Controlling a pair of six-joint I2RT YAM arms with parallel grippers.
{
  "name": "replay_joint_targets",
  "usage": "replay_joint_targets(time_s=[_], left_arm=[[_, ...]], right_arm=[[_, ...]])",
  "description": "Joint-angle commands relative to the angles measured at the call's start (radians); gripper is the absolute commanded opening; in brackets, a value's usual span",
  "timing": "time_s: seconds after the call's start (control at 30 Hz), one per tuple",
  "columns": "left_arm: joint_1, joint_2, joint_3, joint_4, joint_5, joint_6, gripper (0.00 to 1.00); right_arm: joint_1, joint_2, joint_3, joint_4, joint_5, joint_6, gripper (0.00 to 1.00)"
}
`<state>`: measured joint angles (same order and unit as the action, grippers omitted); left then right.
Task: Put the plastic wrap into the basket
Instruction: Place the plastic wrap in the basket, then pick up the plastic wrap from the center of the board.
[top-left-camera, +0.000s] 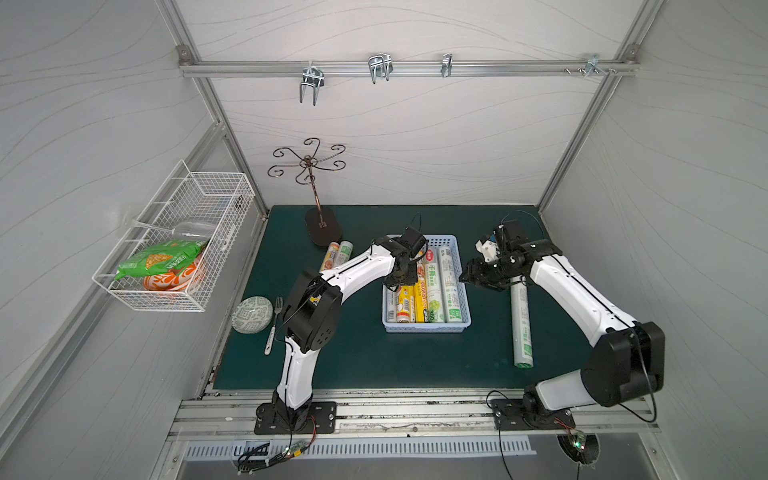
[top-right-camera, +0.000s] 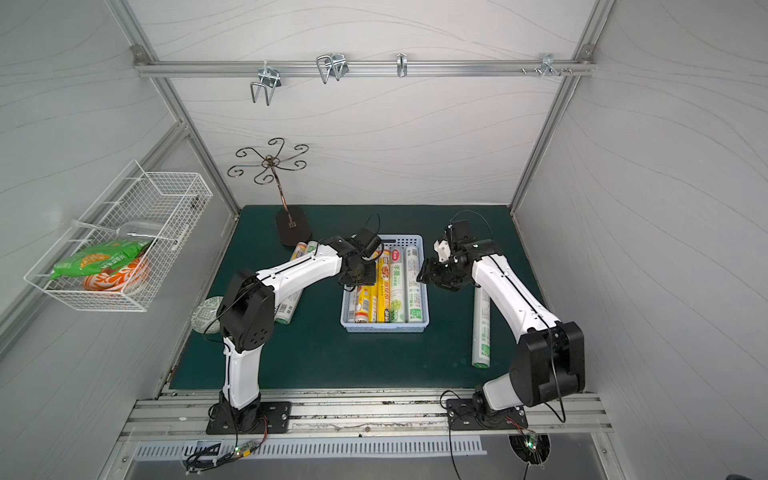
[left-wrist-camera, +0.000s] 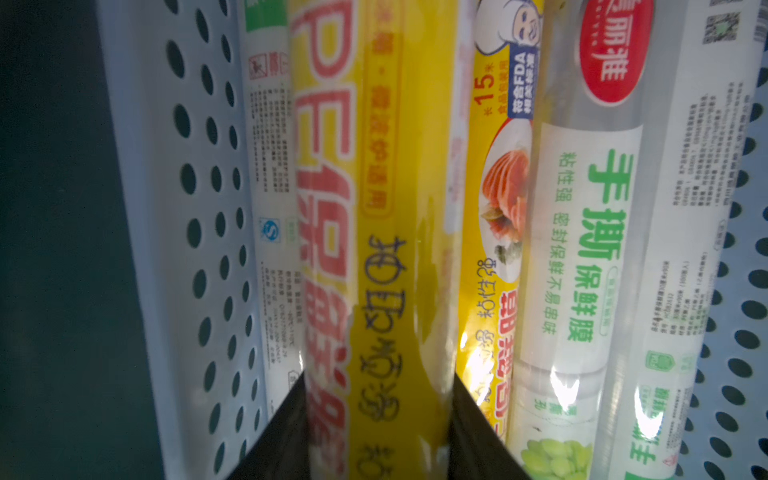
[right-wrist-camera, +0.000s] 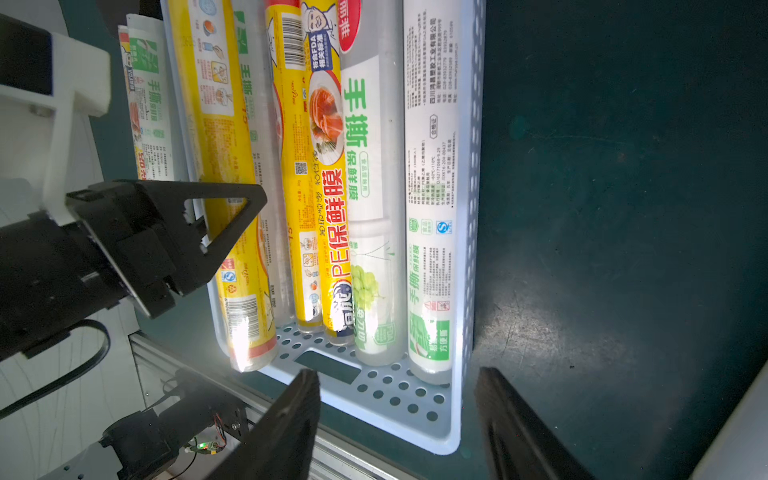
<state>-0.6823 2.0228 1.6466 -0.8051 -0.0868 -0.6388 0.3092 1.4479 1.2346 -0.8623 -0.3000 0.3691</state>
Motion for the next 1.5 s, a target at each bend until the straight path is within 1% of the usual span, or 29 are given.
replay_joint_targets(time_s=[0.0,0.1,0.17,0.27,0.5,0.6,0.73,0.87,0.9,1.03,1.2,1.37,1.47], left_arm=[[-0.005,0.028,0.059,0.002,-0.003,0.014,0.46],[-0.008,0.032,0.064,-0.006,-0.012,0.022,0.52],[-0.013,0.033,0.068,-0.013,-0.017,0.034,0.59],[-0.014,0.026,0.077,-0.042,-0.054,0.034,0.67],[-0.014,-0.035,0.079,-0.064,-0.095,0.061,0.77],[-0.014,-0.078,0.073,-0.07,-0.123,0.085,0.83],[-0.014,-0.139,0.063,-0.079,-0.173,0.148,0.9],[-0.007,-0.195,0.054,-0.11,-0.272,0.177,0.98],[-0.002,-0.209,0.046,-0.111,-0.286,0.183,0.99],[0.044,-0.267,-0.01,-0.099,-0.313,0.198,0.99],[0.153,-0.306,-0.093,-0.088,-0.314,0.191,0.99],[0.27,-0.323,-0.215,-0.032,-0.27,0.15,0.99],[0.318,-0.31,-0.269,-0.002,-0.245,0.127,0.99]], right_arm=[[-0.004,-0.011,-0.006,0.009,-0.01,0.002,0.64],[-0.004,-0.011,-0.005,0.008,-0.01,0.001,0.64],[-0.005,-0.011,-0.004,0.008,-0.009,0.0,0.65],[-0.004,-0.011,0.002,0.001,0.002,-0.002,0.65],[-0.004,-0.016,0.017,-0.012,0.01,-0.005,0.64],[-0.004,-0.02,0.022,-0.017,0.009,-0.006,0.64],[-0.004,-0.024,0.029,-0.026,0.002,-0.015,0.65],[-0.004,-0.031,0.034,-0.037,0.006,-0.026,0.65],[-0.004,-0.033,0.034,-0.04,0.013,-0.03,0.66],[-0.017,-0.041,0.032,-0.054,0.032,-0.044,0.67],[-0.04,-0.046,0.016,-0.061,0.048,-0.048,0.73],[-0.053,-0.042,-0.007,-0.065,0.064,-0.056,0.78],[-0.061,-0.039,-0.022,-0.063,0.069,-0.057,0.81]])
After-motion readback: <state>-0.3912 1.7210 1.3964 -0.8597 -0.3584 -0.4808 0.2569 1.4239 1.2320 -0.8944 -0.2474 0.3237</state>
